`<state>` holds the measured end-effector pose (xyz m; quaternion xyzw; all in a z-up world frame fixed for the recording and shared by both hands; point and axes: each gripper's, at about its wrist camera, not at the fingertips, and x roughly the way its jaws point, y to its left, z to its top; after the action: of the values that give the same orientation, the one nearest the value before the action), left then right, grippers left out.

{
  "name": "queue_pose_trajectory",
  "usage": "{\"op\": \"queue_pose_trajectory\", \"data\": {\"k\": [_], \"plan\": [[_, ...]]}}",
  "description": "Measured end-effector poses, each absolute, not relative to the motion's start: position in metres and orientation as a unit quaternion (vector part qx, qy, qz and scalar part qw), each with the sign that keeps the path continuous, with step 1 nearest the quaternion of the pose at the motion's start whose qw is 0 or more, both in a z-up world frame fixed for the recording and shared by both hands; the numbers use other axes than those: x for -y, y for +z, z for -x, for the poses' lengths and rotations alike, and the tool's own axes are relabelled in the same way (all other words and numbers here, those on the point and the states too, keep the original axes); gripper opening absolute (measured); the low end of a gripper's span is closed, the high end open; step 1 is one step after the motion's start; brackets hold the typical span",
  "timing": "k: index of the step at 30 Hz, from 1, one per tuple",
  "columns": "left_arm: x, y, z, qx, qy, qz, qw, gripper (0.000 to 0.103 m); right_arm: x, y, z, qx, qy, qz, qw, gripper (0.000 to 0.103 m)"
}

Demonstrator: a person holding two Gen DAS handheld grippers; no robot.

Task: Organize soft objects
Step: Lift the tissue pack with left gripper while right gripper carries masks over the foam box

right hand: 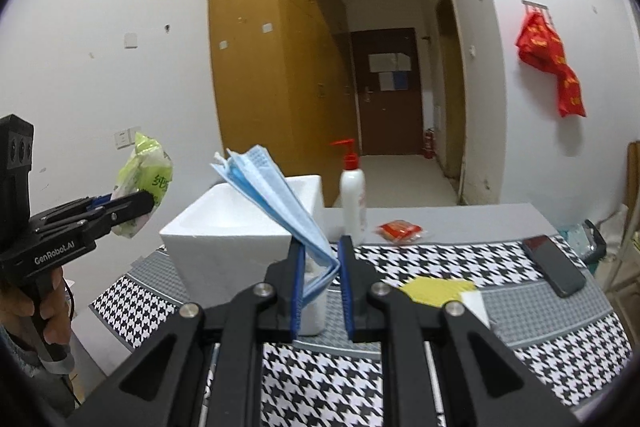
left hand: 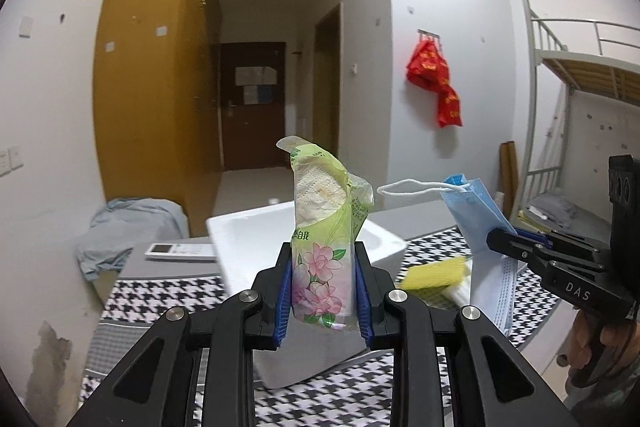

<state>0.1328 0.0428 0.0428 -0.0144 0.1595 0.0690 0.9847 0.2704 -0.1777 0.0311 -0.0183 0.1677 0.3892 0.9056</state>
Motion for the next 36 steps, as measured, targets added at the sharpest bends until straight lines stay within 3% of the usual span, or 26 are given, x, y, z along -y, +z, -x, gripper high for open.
{"op": "queue_pose_trajectory", "data": {"k": [36], "plan": [[-0.101,0.052,-0.125,-0.151,0.119,0.043,0.980,0.029,0.074,0.065,-0.306,-0.179,0.435,0.032,0.882,0.020]]}}
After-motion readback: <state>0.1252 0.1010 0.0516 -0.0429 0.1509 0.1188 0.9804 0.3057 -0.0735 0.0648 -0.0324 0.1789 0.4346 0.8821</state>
